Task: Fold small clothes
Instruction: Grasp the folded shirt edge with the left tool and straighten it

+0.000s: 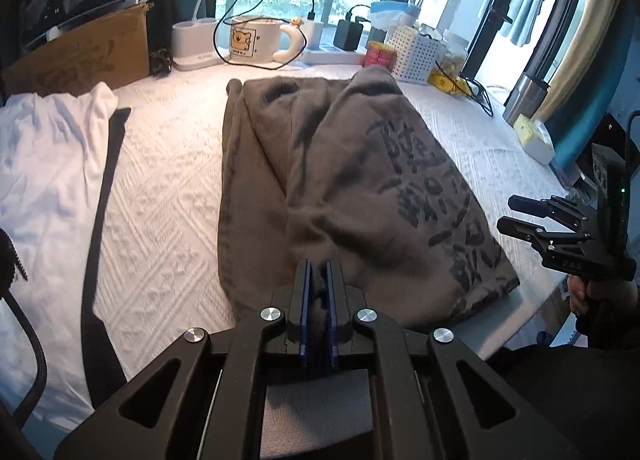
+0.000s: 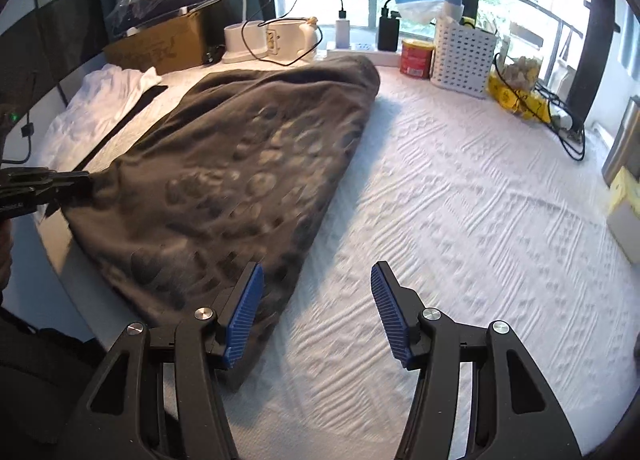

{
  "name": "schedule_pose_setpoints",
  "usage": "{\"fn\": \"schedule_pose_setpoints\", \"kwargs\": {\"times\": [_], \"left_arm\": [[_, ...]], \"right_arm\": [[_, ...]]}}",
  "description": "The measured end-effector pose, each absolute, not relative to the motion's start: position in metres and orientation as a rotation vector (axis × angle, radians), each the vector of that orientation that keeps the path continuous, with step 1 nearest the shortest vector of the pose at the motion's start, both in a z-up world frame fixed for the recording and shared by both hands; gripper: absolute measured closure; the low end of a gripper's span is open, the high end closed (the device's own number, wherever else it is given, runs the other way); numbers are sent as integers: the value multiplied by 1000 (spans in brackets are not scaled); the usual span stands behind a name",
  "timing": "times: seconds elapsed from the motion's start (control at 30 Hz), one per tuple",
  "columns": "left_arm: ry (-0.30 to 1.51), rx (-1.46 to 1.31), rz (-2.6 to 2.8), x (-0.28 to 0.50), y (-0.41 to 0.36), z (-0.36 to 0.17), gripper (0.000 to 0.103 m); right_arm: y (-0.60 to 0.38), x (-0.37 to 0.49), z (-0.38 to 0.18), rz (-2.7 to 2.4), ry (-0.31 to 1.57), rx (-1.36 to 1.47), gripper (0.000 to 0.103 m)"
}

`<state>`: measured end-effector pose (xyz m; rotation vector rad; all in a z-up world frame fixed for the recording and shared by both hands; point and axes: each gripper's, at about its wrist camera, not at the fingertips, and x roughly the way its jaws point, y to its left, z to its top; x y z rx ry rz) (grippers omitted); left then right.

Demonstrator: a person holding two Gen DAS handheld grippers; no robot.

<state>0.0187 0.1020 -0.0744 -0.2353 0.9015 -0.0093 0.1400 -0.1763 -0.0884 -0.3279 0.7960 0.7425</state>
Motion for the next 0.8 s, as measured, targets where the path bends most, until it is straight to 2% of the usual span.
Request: {"fn": "schedule_pose_setpoints", "kwargs": {"times": [0.8], "left_arm": [[883,-202,19,99,135,-62,96]], "right_arm": [[-141,213,-70,714,798,-308,44]]}}
